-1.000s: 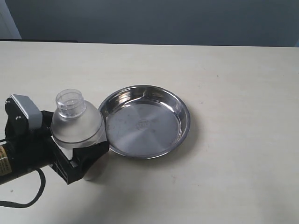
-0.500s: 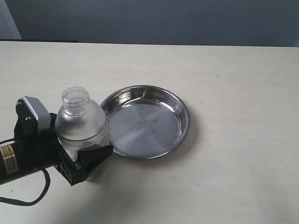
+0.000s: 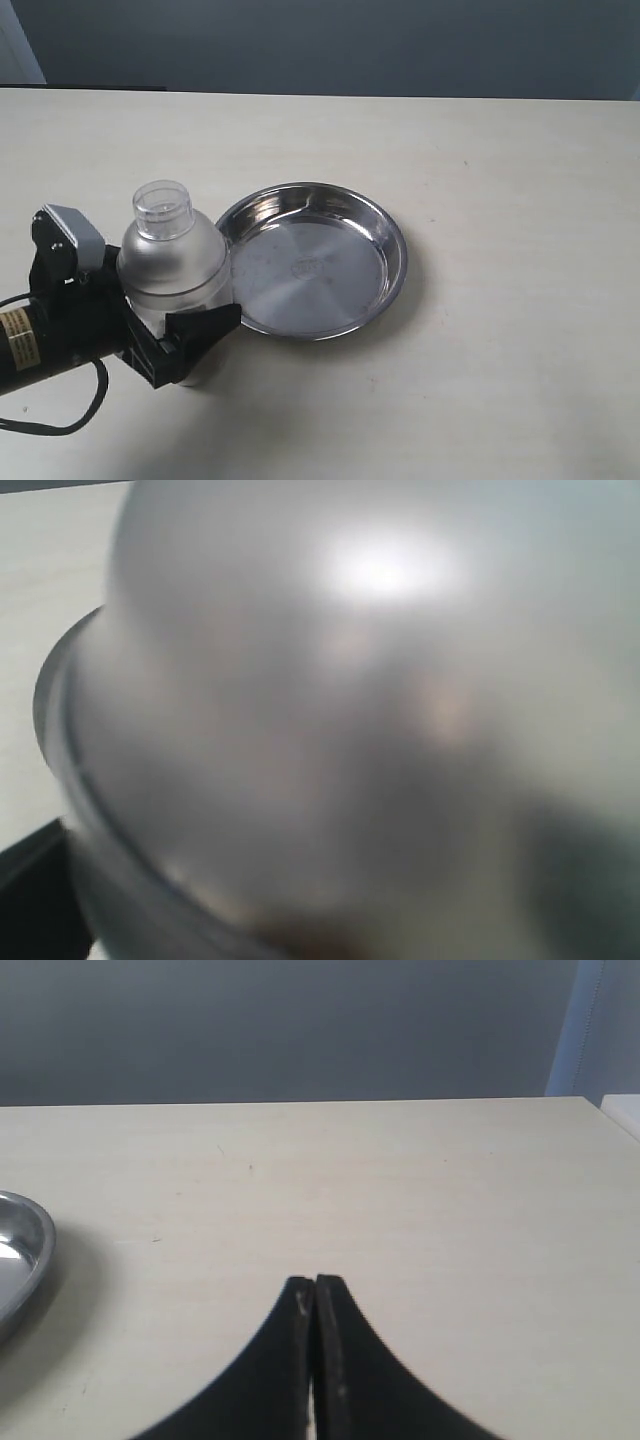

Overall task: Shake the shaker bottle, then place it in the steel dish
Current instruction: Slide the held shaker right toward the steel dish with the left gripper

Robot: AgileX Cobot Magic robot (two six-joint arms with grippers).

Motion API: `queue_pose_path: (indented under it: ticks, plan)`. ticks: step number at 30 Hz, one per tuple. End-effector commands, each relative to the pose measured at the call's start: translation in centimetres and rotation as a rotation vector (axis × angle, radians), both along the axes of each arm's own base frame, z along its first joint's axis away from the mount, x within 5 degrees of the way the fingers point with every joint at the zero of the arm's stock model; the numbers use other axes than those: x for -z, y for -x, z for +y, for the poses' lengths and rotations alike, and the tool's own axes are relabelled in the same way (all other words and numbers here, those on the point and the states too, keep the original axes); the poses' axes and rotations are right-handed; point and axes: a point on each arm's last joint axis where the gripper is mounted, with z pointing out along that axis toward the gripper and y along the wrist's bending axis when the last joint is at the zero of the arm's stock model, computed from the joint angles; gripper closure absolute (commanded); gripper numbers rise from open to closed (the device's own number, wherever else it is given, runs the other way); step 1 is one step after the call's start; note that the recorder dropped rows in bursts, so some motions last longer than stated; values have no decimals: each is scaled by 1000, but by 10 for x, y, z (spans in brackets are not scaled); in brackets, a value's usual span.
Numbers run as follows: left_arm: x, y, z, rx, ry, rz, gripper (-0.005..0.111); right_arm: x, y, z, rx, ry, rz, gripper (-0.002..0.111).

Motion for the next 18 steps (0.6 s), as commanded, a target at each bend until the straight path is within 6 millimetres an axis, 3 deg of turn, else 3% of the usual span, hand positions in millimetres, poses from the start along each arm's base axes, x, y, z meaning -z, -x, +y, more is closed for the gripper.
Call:
queue_pose_path:
  ticks: [1,18]
  plan:
    - [7,-2,0,-25,20,45,2,-1,0,0,2,2,-14,109]
    - [12,-3,2,-55,15,67,2,-1,0,0,2,2,-14,109]
